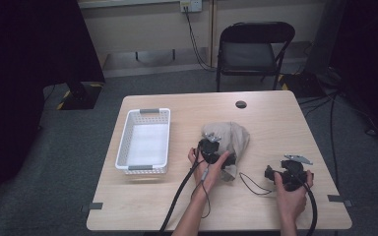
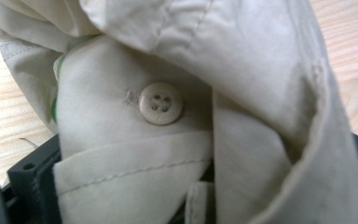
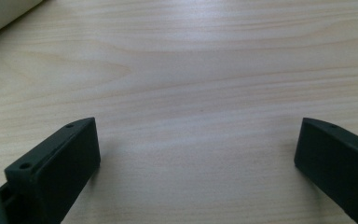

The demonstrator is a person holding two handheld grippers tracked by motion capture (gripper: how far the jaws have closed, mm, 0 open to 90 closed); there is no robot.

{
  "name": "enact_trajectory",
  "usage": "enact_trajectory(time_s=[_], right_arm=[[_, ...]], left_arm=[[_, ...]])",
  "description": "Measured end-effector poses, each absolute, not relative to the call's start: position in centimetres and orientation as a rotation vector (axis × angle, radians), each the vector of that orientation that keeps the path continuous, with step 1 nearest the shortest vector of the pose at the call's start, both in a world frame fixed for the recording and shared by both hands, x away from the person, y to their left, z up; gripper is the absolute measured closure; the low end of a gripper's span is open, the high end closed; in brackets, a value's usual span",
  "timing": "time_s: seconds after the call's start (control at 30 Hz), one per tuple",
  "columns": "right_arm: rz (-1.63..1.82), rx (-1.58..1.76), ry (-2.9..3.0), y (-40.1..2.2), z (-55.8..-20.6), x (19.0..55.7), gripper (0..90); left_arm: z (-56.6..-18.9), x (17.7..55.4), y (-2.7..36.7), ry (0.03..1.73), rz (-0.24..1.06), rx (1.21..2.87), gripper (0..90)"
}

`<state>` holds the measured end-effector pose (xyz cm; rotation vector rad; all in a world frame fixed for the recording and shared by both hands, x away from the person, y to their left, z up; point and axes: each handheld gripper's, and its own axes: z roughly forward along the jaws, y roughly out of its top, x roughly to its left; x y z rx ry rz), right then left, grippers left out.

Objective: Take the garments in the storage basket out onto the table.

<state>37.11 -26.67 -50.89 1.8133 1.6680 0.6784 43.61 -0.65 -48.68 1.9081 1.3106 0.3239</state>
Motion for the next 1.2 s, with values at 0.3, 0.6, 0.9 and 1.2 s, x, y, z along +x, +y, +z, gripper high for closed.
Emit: enact_trajectory(time_s=[0.3,0.6,0.9,1.2], right_arm=[[0.678,1.814,1.668,-26.7,-50.9,37.1,0.0],[0.678,1.813,1.668,-26.7,-50.9,37.1,0.0],[0.678,1.813,1.668,-26.7,-50.9,37.1,0.0],[0.678,1.813,1.668,-26.7,-50.9,37.1,0.0]], left_arm=[[-48.1,43.3,-0.3,1.293,0.314,1.892,0.4],[-47.4,42.9,0.4,1.287,0.300,1.868,0.4],[-46.1,42.6,1.3,1.283,0.312,1.837,0.4],[-45.4,41.8,1.7,1.260,0.335,1.829,0.3]])
